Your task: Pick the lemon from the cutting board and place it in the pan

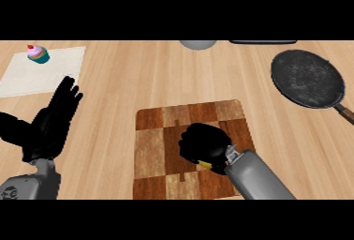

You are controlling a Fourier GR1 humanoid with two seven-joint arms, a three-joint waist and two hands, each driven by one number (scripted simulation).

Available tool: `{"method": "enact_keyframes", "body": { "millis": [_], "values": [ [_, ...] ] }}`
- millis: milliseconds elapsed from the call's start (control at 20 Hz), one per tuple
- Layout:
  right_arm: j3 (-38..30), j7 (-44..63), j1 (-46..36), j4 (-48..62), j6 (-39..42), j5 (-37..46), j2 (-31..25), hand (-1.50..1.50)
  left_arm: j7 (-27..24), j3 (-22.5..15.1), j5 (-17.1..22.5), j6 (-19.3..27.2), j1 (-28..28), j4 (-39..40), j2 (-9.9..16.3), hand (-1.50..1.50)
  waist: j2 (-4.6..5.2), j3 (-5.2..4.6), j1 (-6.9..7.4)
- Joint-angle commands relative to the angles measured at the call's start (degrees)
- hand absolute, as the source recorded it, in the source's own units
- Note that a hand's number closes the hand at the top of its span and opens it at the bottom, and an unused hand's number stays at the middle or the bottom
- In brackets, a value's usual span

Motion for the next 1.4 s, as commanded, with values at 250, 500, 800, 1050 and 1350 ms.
{"method": "enact_keyframes", "body": {
  "millis": [250,500,800,1050,1350],
  "values": [
    [-22.0,8.0,11.9,-12.9,-3.8,-6.6,-11.0,1.50,-0.2,1.9,-0.5,2.0,0.7,-0.1,-0.1,0.00,-0.32,0.16,-3.63],
    [-28.9,8.7,13.6,-30.7,-3.7,-11.4,-12.5,1.50,-3.0,2.4,0.0,-0.2,1.5,2.7,0.6,0.00,-0.30,0.04,-2.72],
    [-37.4,13.4,16.1,-46.7,7.7,-19.7,-13.4,1.50,-1.1,2.6,1.3,-1.2,1.6,-0.2,0.8,0.00,-0.06,0.07,-0.88],
    [-46.7,16.0,5.9,-39.0,14.1,-26.8,-16.3,1.50,-0.2,1.4,-0.7,-0.1,-2.2,2.7,-0.4,0.00,0.26,0.09,-0.16],
    [-52.2,11.5,-0.2,-18.4,2.2,-25.8,-19.3,1.50,-0.1,3.6,1.8,-3.2,-2.8,3.2,1.9,0.00,0.51,0.14,0.45]
  ]
}}
